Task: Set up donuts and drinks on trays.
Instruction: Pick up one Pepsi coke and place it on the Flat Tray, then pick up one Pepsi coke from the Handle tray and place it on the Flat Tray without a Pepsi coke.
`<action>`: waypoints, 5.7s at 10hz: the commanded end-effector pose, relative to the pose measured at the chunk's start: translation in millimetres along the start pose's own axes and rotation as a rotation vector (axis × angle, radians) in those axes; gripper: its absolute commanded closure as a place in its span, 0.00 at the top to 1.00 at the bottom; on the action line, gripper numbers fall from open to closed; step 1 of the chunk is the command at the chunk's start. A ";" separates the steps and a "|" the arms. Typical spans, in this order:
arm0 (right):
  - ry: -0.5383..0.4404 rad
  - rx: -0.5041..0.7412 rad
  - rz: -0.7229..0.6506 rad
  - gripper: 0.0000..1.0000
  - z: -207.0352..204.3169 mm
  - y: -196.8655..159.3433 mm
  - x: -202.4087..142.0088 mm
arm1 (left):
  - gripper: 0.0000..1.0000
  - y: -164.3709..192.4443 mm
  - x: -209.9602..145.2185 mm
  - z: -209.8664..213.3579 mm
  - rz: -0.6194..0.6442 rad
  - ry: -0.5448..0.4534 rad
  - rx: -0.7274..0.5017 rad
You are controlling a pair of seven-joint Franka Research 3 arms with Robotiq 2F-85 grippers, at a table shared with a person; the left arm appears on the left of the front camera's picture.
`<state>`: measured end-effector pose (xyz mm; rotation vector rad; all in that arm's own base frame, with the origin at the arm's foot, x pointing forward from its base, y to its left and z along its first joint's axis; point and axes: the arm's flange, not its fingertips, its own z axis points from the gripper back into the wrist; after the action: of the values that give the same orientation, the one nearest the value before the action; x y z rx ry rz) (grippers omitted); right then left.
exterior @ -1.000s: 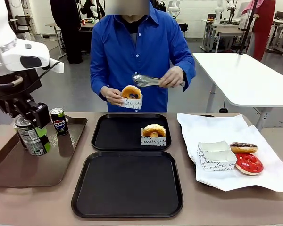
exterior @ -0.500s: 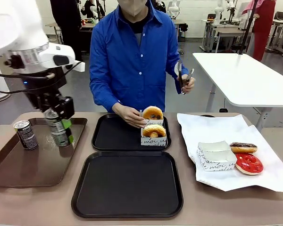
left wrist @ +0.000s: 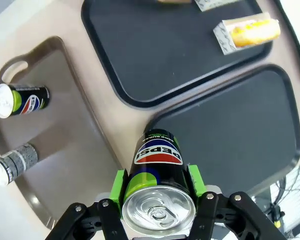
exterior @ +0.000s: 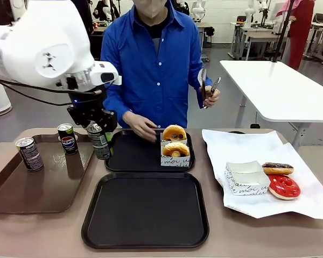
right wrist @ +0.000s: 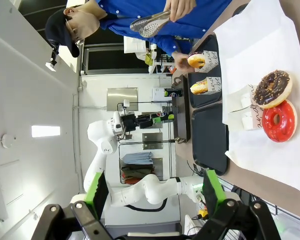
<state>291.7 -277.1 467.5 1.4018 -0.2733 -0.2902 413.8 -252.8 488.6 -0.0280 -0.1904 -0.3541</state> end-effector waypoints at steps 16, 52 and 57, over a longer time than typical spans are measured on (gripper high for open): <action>0.001 0.014 0.001 1.00 -0.2 0.2 -0.3 | 0.59 13.2 105.4 -95.4 0.122 0.102 0.007; 0.001 0.014 0.001 1.00 -0.2 0.2 -0.3 | 1.00 87.2 21.5 44.1 0.143 -0.001 -0.032; 0.001 0.014 0.001 1.00 -0.2 0.2 -0.3 | 1.00 225.9 -1.4 83.1 0.298 0.026 0.060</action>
<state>292.1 -276.7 467.2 1.4018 -0.2714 -0.2901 465.6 -38.5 574.0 -0.0154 -0.1957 -0.0594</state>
